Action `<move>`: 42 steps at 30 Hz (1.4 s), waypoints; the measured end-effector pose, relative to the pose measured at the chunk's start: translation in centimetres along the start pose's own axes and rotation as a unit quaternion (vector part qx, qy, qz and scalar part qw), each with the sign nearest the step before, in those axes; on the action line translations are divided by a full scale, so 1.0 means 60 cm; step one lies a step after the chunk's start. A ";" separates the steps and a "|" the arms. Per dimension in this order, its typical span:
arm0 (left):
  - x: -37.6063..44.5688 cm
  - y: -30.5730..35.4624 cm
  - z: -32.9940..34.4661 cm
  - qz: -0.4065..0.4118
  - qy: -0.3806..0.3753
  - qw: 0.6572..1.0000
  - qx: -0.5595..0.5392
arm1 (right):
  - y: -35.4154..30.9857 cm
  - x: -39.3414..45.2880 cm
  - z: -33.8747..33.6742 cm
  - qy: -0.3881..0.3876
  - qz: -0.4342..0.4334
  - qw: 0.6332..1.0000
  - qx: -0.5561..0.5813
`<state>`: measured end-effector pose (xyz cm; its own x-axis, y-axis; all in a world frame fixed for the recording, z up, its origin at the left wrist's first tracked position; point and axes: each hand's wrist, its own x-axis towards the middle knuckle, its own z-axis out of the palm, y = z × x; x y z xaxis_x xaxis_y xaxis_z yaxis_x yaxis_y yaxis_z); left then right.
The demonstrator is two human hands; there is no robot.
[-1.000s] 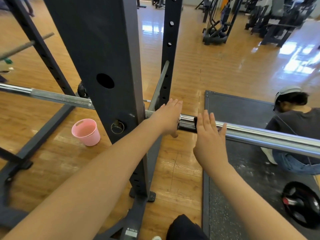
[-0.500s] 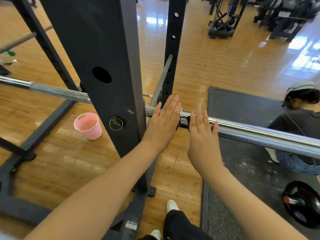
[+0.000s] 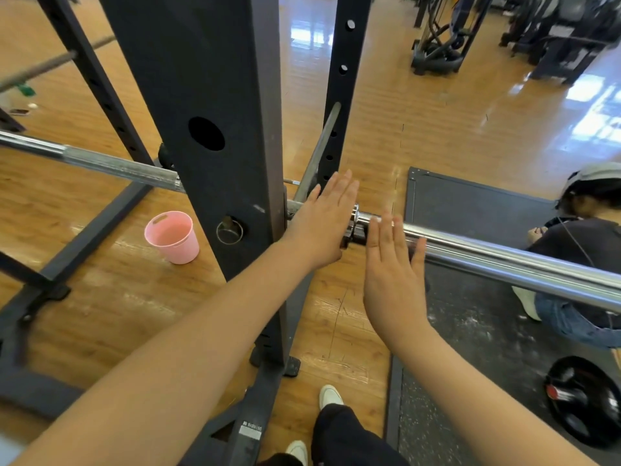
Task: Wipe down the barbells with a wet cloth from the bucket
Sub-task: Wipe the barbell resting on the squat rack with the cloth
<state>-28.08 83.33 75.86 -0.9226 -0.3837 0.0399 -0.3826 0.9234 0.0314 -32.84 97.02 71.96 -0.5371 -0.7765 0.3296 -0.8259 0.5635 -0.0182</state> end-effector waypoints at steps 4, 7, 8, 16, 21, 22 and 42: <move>-0.043 0.000 0.050 0.020 0.162 0.982 0.096 | 0.010 0.012 -0.009 0.004 0.072 0.997 0.023; -0.039 0.006 0.068 0.014 0.197 0.975 0.099 | -0.018 0.027 -0.011 -0.014 0.054 0.998 0.026; -0.034 0.010 0.065 0.012 0.206 0.974 0.091 | -0.024 0.024 -0.008 -0.008 0.032 0.999 0.020; -0.012 0.009 0.034 0.013 0.112 0.992 0.059 | 0.005 0.002 0.007 0.033 0.051 0.998 0.033; 0.012 0.003 -0.005 0.010 -0.040 0.999 0.012 | -0.025 0.028 0.005 0.038 0.003 0.999 0.017; 0.008 0.002 -0.006 0.008 -0.036 0.999 0.021 | -0.019 0.022 0.007 0.037 -0.015 0.999 0.007; 0.000 0.011 0.020 -0.004 0.043 0.997 0.066 | 0.005 0.035 -0.051 -0.127 0.075 0.989 0.020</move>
<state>-28.40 83.94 74.69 -0.9138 -0.3862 0.1260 -0.3990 0.9115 -0.0995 -33.67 96.40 75.54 -0.6758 -0.7335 0.0732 -0.7370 0.6701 -0.0884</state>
